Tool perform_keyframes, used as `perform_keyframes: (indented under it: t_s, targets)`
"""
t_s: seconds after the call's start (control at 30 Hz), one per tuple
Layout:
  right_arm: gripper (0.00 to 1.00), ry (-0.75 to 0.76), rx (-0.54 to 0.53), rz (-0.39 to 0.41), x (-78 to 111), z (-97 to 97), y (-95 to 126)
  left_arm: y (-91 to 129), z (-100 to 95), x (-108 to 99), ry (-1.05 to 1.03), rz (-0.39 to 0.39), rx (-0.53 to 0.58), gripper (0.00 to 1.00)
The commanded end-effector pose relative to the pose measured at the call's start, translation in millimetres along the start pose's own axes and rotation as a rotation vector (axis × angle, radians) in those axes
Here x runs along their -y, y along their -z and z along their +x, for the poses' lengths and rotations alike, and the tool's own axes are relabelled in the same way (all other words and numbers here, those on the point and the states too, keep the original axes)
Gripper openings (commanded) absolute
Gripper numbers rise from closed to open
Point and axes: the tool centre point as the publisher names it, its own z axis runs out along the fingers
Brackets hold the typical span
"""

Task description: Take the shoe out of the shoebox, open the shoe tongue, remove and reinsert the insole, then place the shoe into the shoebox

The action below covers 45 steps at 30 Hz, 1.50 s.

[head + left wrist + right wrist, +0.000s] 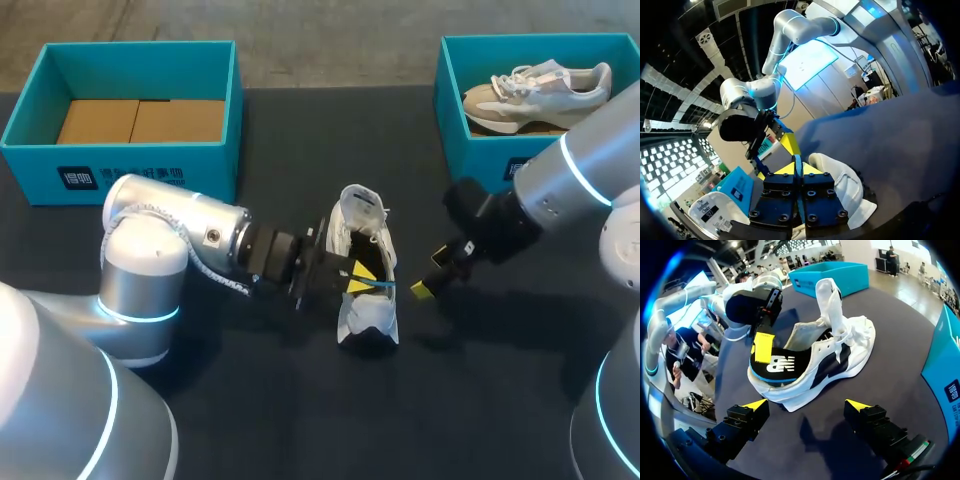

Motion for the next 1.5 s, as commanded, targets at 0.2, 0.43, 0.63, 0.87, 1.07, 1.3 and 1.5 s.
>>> perform_keyframes:
  t_s: [0.2, 0.43, 0.63, 0.87, 1.07, 1.3, 1.5]
  targets:
    - [1.00, -0.004, 0.016, 0.005, 0.4, 4.1, 2.6, 1.5, -0.8, -20.8, -0.028, -0.012, -0.084, 0.00]
    - [1.00, -0.010, 0.024, 0.005, 2.2, 5.4, 5.8, 3.9, -0.9, -30.2, -0.026, -0.054, -0.090, 0.00]
    - [1.00, -0.007, 0.027, 0.006, 0.8, 6.4, 7.1, 4.2, -4.2, -29.6, -0.033, -0.075, -0.087, 0.00]
    - [1.00, -0.005, 0.029, 0.001, 0.1, 6.5, 7.3, 8.8, -11.6, -12.8, -0.049, -0.053, -0.025, 0.45]
    - [1.00, -0.004, 0.027, 0.001, -0.9, 6.9, 5.5, 13.2, -13.5, -1.4, -0.058, -0.044, -0.009, 0.48]
    - [1.00, 0.000, 0.030, 0.000, -2.7, 7.4, 5.1, 12.9, -8.4, 1.2, -0.044, -0.031, -0.017, 0.33]
    - [1.00, -0.004, 0.032, -0.002, -1.2, 8.3, 5.0, 9.4, -2.4, -2.7, -0.020, -0.020, -0.039, 0.00]
